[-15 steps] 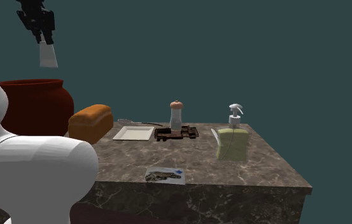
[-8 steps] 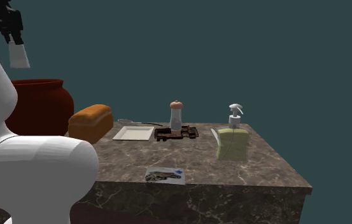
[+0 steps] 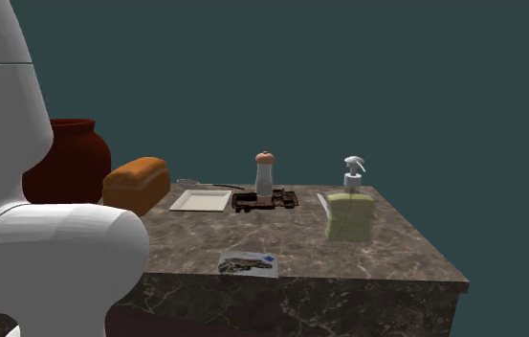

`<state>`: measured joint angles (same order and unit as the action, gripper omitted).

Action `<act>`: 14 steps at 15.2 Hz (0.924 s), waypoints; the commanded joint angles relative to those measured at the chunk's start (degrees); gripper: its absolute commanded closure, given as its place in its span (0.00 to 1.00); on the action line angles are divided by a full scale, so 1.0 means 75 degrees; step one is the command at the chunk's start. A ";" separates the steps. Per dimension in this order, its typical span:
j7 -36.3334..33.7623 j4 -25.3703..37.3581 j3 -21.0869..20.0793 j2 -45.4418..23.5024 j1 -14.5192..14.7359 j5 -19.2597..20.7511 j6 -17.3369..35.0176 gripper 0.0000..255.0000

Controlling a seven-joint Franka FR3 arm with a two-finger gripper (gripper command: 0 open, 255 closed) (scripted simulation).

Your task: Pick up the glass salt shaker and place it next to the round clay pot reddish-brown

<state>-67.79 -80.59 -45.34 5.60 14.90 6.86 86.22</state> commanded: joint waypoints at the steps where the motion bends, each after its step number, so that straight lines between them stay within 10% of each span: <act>1: -0.0648 0.0462 -0.0497 -0.0616 0.0235 0.0556 -0.0143 1.00; 7: -0.2246 0.2903 -0.1143 -0.3126 0.2383 0.2973 -0.1360 1.00; 14: -0.2216 0.1221 -0.1174 -0.2353 0.1495 0.2183 -0.0186 1.00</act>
<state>-84.30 -69.71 -54.06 -12.79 26.83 23.95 83.58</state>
